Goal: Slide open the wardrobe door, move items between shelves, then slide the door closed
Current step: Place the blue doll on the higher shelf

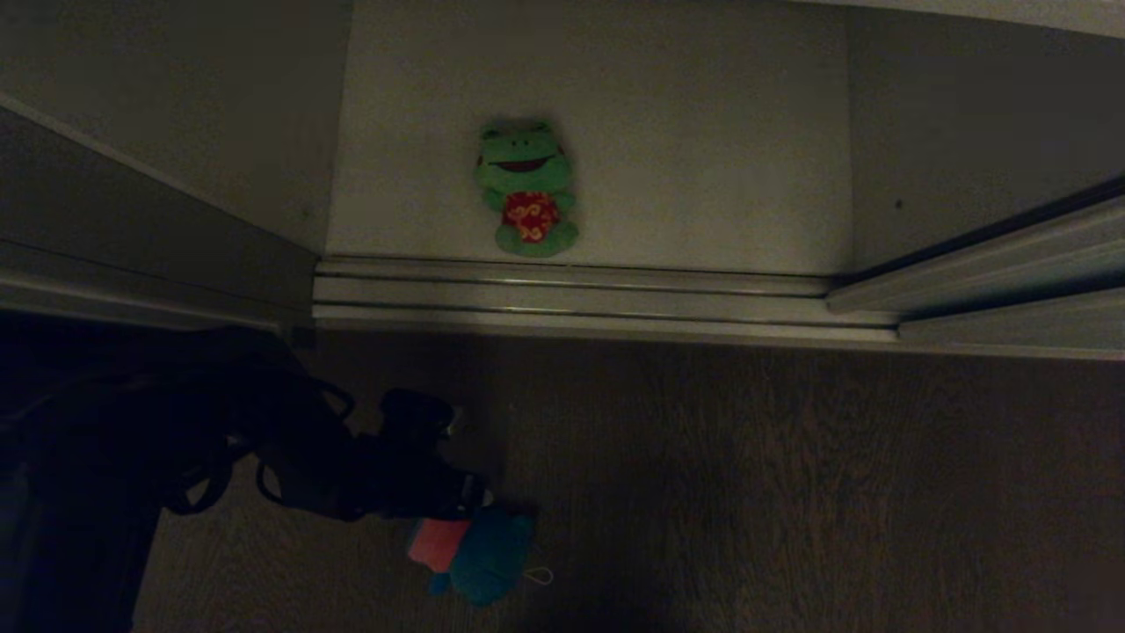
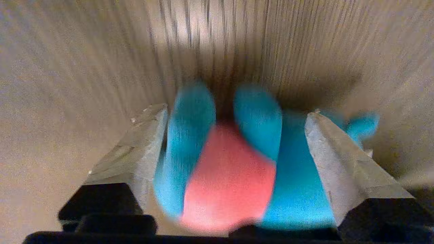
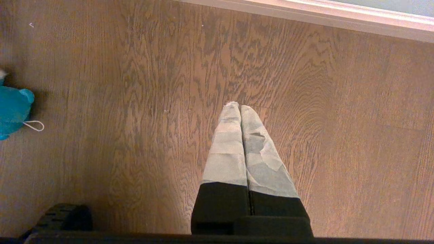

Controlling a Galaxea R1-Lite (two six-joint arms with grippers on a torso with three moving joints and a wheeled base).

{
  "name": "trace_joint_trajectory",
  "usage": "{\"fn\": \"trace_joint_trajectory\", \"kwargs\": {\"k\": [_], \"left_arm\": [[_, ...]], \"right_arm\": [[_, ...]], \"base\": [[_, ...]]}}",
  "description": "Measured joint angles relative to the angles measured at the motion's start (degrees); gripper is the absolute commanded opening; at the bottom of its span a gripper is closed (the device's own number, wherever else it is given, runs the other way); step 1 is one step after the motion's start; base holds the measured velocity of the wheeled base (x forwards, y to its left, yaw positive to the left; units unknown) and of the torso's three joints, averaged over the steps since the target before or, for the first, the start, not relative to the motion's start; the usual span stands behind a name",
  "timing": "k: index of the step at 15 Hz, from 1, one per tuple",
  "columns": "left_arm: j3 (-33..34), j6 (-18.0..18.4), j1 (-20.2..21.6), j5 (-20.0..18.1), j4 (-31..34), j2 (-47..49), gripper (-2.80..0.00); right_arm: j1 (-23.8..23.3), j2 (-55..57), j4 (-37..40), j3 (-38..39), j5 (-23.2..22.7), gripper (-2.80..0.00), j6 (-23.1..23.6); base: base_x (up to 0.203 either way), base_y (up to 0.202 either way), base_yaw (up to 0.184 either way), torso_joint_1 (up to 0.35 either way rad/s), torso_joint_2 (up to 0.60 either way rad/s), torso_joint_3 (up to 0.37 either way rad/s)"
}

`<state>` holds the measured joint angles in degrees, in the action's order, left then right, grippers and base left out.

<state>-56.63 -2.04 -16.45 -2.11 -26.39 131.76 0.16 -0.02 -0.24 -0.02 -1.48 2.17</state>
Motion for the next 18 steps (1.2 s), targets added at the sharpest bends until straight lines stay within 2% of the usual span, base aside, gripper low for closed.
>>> {"fn": "trace_joint_trajectory", "kwargs": {"k": [2, 4, 10, 15, 18], "left_arm": [[-0.99, 0.04, 0.01, 0.07, -4.92, 2.02, 0.00], [-1.78, 0.00, 0.02, 0.32, -7.06, 3.89, 0.00], [-1.26, -0.70, 0.02, -0.09, -8.33, 4.43, 0.00], [4.29, -0.68, 0.00, -0.08, -7.59, -0.20, 0.00], [5.39, 0.35, 0.05, 2.74, -7.81, -2.60, 0.00]], "right_arm": [[0.00, 0.00, 0.00, 0.02, 0.00, -2.80, 0.00], [0.00, 0.00, 0.02, 0.02, 0.00, -2.80, 0.00], [0.00, 0.00, 0.02, 0.02, 0.02, -2.80, 0.00], [0.00, 0.00, 0.00, 0.02, -0.01, -2.80, 0.00], [0.00, 0.00, 0.00, 0.02, 0.00, -2.80, 0.02]], "base": [[0.000, 0.000, 0.000, 0.000, 0.00, 0.000], [0.000, 0.000, 0.000, 0.000, 0.00, 0.000], [0.000, 0.000, 0.000, 0.000, 0.00, 0.000], [0.000, 0.000, 0.000, 0.000, 0.00, 0.000], [0.000, 0.000, 0.000, 0.000, 0.00, 0.000]]}}
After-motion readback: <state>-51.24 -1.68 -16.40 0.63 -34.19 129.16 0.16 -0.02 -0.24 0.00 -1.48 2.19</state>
